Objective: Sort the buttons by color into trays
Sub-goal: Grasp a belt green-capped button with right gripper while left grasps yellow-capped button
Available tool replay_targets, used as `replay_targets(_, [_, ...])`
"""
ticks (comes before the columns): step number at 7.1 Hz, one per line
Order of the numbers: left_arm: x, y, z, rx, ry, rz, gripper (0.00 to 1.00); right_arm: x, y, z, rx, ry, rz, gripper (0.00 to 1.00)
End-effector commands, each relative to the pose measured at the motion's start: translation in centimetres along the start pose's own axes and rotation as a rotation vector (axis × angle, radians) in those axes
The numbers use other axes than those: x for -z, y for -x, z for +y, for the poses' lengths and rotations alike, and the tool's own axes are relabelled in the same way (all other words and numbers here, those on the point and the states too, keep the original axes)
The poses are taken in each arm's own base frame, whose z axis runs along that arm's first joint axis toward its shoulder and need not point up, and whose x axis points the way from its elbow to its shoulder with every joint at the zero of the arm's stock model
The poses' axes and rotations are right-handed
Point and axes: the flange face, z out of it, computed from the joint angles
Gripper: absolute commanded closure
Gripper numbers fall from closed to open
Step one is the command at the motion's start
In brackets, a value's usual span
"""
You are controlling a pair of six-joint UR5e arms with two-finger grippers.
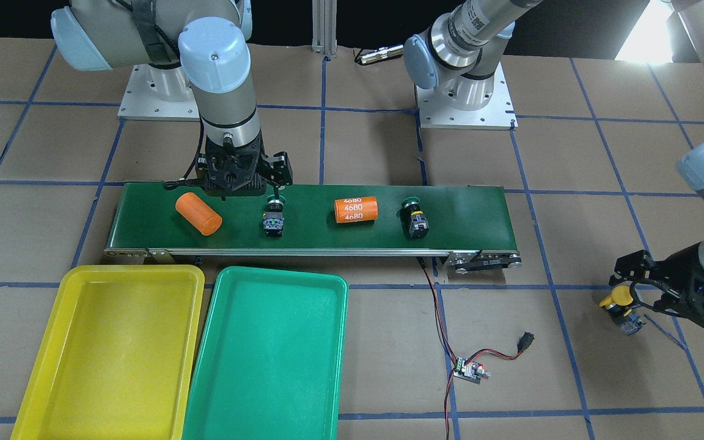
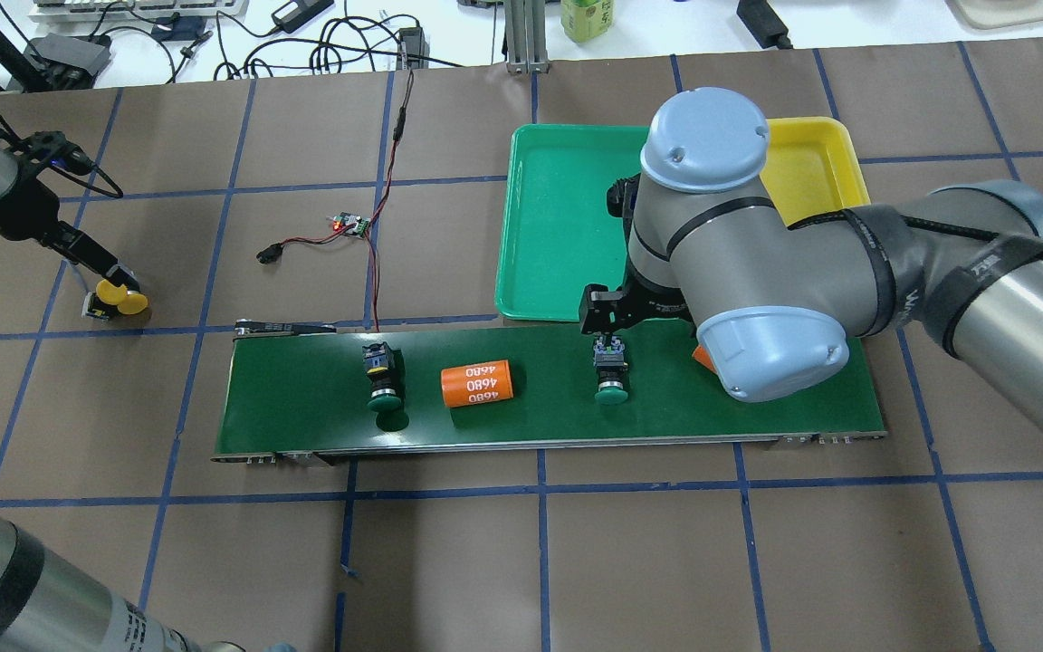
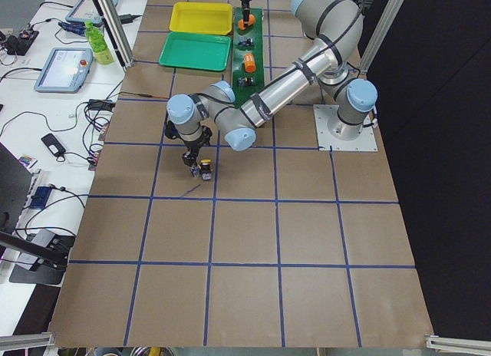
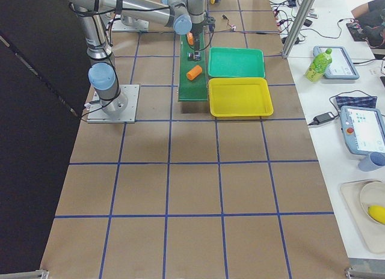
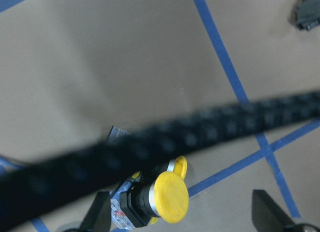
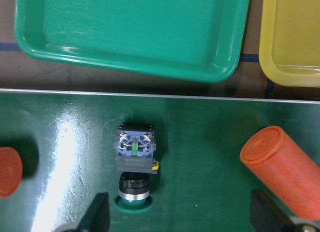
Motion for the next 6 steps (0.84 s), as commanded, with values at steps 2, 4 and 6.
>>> replay_targets(2, [-2.7, -0.1, 2.9, -0.243, -0.027, 0.038, 0.00, -6.0, 0.6, 0.8, -0.006, 0.025, 0.014, 0.00])
replay_targets(4, [-3.2, 0.3, 2.8, -0.406, -0.031, 0.031, 0.00, -9.2, 0.3, 1.0, -0.011, 0.020, 0.016, 0.00])
replay_targets(6, [-3.2, 0.8, 2.4, -0.437, -0.042, -0.005, 0.00, -8.4, 0.5, 0.5, -0.013, -0.012, 0.002, 0.47])
